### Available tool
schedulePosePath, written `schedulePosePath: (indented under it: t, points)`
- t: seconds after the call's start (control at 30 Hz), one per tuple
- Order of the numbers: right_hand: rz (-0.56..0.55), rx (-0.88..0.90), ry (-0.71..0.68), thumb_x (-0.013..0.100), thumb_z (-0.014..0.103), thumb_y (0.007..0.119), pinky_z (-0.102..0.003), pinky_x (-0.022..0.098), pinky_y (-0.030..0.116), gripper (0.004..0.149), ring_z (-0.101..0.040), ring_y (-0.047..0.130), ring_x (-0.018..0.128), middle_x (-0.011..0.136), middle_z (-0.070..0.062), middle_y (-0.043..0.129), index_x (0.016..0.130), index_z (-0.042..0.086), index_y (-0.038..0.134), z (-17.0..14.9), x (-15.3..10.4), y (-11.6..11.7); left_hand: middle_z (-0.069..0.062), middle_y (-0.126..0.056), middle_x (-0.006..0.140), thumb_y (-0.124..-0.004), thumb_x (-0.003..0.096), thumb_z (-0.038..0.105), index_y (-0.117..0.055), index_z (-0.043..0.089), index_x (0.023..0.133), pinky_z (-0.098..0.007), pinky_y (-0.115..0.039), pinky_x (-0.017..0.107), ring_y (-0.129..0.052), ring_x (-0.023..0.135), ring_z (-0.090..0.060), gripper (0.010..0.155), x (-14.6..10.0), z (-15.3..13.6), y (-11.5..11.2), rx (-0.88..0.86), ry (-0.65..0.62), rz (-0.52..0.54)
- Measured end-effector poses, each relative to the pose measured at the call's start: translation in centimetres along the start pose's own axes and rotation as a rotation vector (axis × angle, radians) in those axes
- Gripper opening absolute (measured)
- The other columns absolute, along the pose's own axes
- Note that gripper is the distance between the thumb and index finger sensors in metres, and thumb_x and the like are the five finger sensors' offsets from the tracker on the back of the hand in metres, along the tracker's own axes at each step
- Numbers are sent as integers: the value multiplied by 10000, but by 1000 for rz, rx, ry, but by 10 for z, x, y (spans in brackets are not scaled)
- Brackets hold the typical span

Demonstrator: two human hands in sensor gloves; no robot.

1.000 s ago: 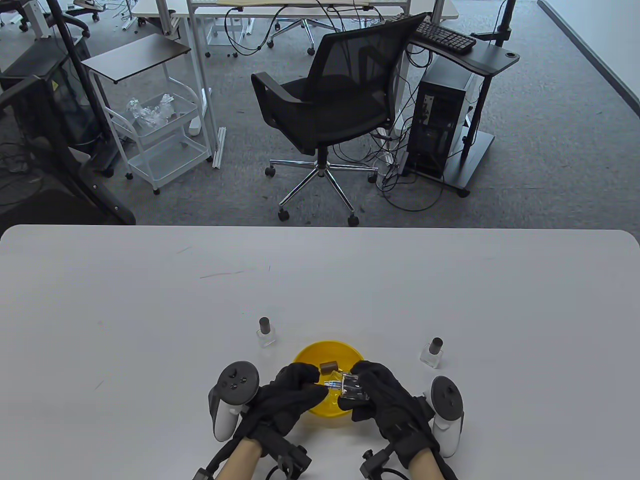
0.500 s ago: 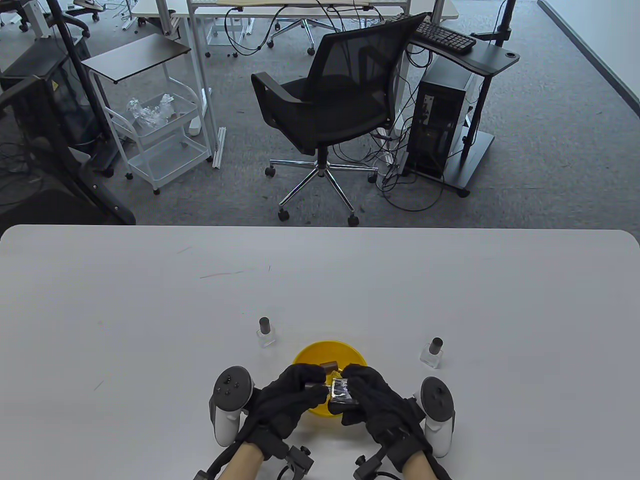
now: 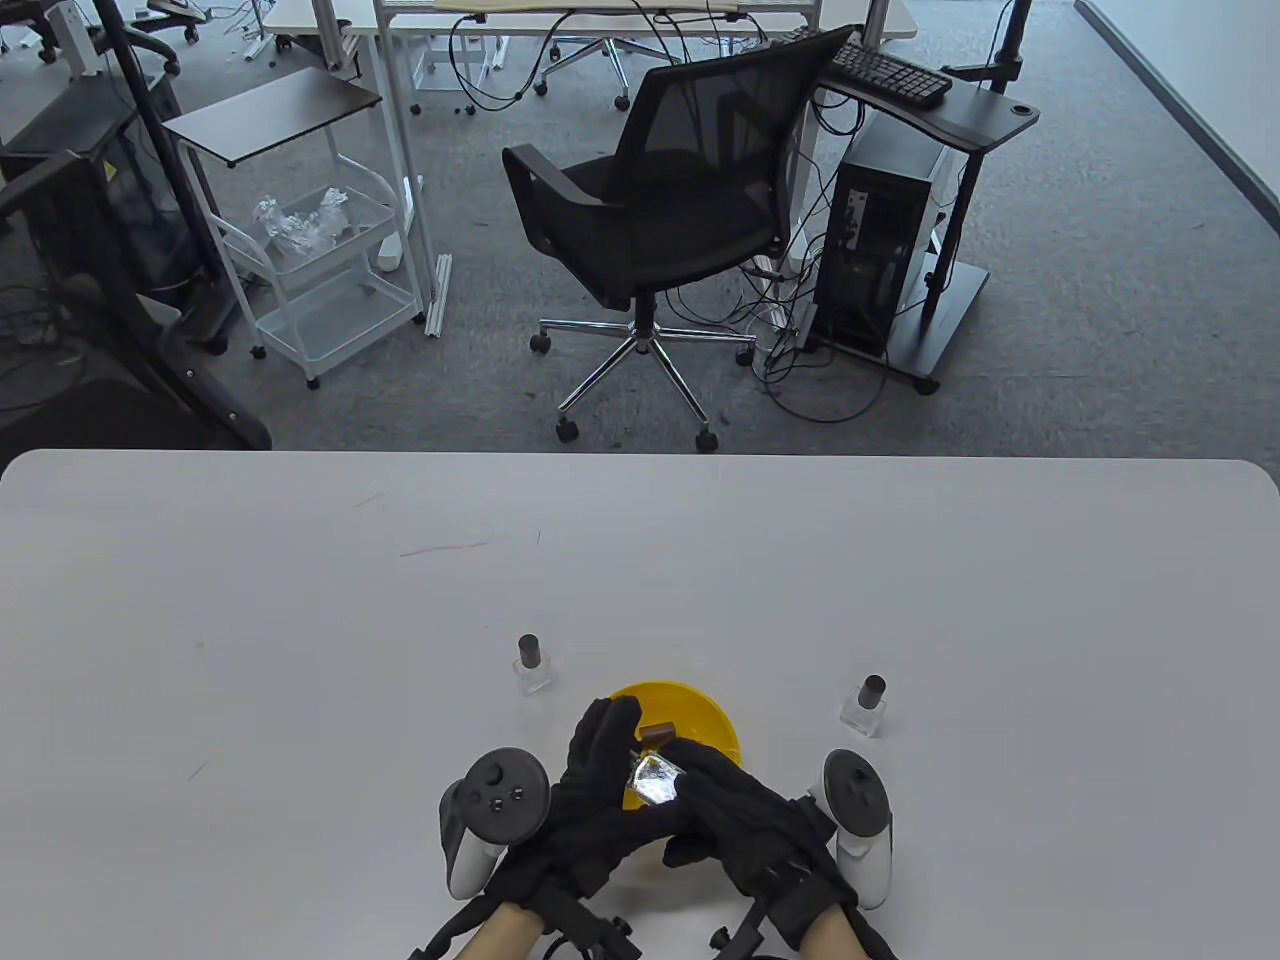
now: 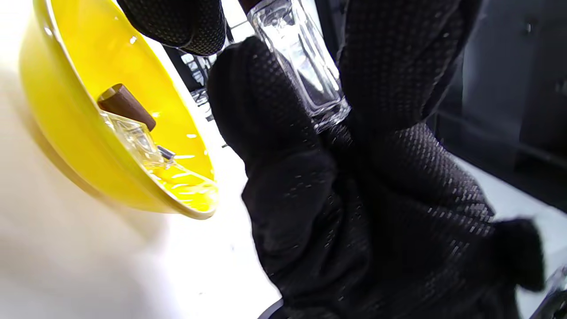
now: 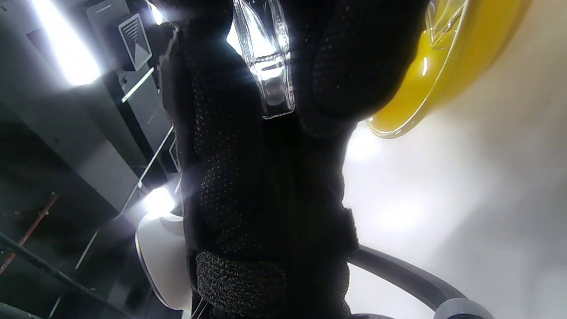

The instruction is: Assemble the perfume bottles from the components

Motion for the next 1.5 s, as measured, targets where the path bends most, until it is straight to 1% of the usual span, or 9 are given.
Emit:
schedulePosePath:
  t: [0.1,0.23,0.37,0.73,0.93,1.13,1.33,1.43,1.5]
  points:
    - [36,11,2,654,295,662,-386,425,881,591,-368,952,723,987,-283,756,1070,-77,466,1,1,3,-248,-47,1136,-896,408,542,-119,155,1153,-567,-476,770,-442,1038,-482,1145,0,2,-6,50,3,-71]
    - [41,-47,14,651,300,671,-387,424,879,600,-369,955,719,986,-278,762,1073,-72,463,-1,1,5,-250,-84,1135,-891,408,559,-109,143,1147,-565,-492,762,-462,1025,-485,1154,0,-1,-10,120,27,-65]
    - [46,-29,27,655,304,664,-390,421,875,590,-373,956,711,979,-274,772,1074,-67,476,-3,1,4,-260,-191,1119,-873,419,583,-167,146,1155,-550,-543,740,-557,980,-441,1109,1,-1,-11,154,28,-60]
    - [56,-32,18,658,310,652,-382,415,874,576,-365,966,685,929,-264,809,1069,-60,491,-2,1,5,-284,-200,1064,-784,431,598,-208,189,1152,-504,-601,691,-640,858,-348,1009,3,6,-17,229,-17,-73]
    - [16,-79,8,655,334,687,-401,471,831,649,-376,902,737,958,-276,724,1099,-43,402,2,2,2,-250,-246,1106,-855,431,570,-265,204,1166,-542,-565,727,-601,948,-420,1011,2,16,-21,255,-65,-105]
    - [-7,-105,11,614,262,768,-393,430,850,706,-352,932,653,919,-259,705,1095,-61,365,6,1,-8,-233,-239,1177,-884,406,589,-259,232,1173,-551,-566,737,-569,1011,-452,1051,4,26,-30,326,-98,-131]
    - [-12,-133,2,615,216,747,-468,481,829,707,-413,873,718,929,-287,597,1099,-73,319,9,0,-14,-175,-340,1196,-877,399,597,-272,251,1170,-571,-533,754,-531,1040,-450,1039,4,26,-21,328,-96,-112]
    - [-34,-150,-16,616,196,732,-544,534,785,731,-453,790,796,937,-279,515,1118,-36,253,13,-2,-19,-167,-408,1187,-878,425,556,-366,253,1168,-571,-514,760,-512,1044,-448,952,-1,20,-7,344,-56,-55]
    - [-72,-158,-37,617,181,716,-578,564,740,736,-463,738,831,943,-264,474,1132,46,209,17,-4,-23,-166,-420,1179,-879,447,507,-415,240,1158,-567,-508,764,-508,1044,-445,891,-6,14,4,352,-30,19]
Point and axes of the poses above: the tracker on the back of each hand, its own z axis roughly to the thumb side, its own x axis roughly from the wrist to the fingertips, y = z × x, the point moved 4 cm from there along x, roughly from the wrist to the fingertips
